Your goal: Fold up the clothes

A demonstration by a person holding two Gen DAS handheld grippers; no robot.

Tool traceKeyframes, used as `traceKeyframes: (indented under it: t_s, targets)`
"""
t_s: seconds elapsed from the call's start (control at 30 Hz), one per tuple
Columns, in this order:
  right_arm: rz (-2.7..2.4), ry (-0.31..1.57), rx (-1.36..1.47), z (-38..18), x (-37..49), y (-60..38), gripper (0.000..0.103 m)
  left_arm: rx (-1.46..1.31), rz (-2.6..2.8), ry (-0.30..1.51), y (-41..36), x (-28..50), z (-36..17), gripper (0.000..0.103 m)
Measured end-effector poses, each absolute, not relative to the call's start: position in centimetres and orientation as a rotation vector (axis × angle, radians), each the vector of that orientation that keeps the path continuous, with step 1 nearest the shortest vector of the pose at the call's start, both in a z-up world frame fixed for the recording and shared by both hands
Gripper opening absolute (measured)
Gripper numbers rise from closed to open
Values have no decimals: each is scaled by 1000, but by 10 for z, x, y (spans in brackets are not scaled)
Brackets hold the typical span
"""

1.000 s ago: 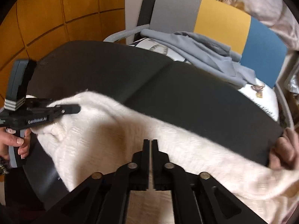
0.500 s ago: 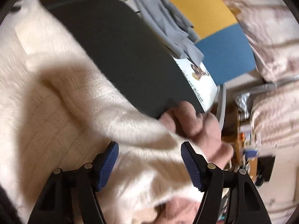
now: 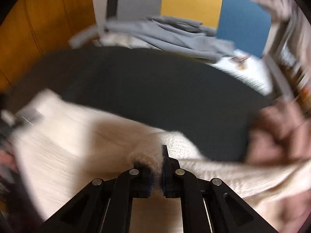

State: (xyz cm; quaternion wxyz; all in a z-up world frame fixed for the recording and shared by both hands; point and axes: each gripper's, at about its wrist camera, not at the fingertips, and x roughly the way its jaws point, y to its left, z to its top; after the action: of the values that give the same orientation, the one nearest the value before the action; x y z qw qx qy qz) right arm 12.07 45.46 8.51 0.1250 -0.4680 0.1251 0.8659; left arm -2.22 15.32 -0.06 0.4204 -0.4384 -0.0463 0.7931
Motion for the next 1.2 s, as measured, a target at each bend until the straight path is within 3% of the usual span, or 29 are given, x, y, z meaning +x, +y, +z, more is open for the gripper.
traceKeyframes:
  t_s: [0.13, 0.23, 0.47, 0.6, 0.93, 1.07, 1.2]
  targets:
    - [2629, 691, -1264, 62, 129, 425, 8, -1101, 1982, -108, 155, -22, 1, 12]
    - [2669, 817, -1067, 43, 145, 422, 6, -1138, 1989, -79, 161, -19, 8, 18]
    - [2679, 888, -984, 41, 153, 418, 6, -1332, 1926, -74, 188, -42, 18, 23]
    - [2685, 883, -970, 43, 155, 415, 6, -1415, 1833, -232, 200, -54, 13, 25]
    - [2697, 901, -949, 39, 147, 427, 6, -1307, 1769, -369, 208, -19, 10, 21]
    - [2701, 914, -942, 38, 146, 430, 6, -1383, 1618, -508, 195, -27, 2, 35]
    - [2702, 912, -942, 38, 146, 430, 6, -1338, 1576, -653, 192, -33, 7, 74]
